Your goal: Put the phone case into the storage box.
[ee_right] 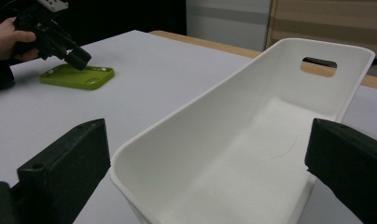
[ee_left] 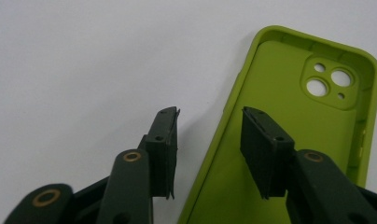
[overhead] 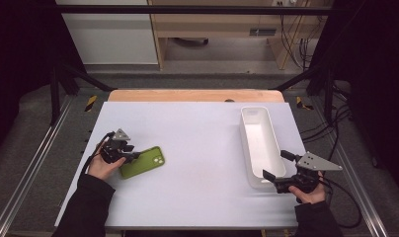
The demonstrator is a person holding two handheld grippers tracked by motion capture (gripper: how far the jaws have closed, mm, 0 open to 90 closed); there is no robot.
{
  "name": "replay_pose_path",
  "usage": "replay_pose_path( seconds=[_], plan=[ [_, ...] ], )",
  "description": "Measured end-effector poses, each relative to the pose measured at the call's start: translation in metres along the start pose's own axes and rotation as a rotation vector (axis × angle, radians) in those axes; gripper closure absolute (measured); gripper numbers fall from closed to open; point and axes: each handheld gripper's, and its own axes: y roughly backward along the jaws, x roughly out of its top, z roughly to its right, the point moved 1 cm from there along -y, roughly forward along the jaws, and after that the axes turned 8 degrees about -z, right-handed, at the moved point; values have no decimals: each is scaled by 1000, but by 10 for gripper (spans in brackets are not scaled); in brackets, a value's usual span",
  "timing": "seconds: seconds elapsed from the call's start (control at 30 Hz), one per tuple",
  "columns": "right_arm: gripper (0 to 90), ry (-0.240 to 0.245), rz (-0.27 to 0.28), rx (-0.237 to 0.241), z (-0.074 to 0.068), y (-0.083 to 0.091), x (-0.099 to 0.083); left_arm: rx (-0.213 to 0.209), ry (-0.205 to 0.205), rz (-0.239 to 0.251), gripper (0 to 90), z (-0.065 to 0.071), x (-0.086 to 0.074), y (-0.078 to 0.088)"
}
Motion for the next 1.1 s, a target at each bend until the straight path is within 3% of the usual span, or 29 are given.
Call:
replay_pose_path(
  seconds=[0.37,0.83,1.1],
  plan=[
    [5,0,1,0,0,0,0,-55,14,-9,680,-3,-1,-2],
    [5,-1,1,1,0,0,0,-65,25,-11,782,-4,-1,-2],
    [5,-1,1,1,0,0,0,-65,25,-11,793,-4,-1,-2]
  ],
)
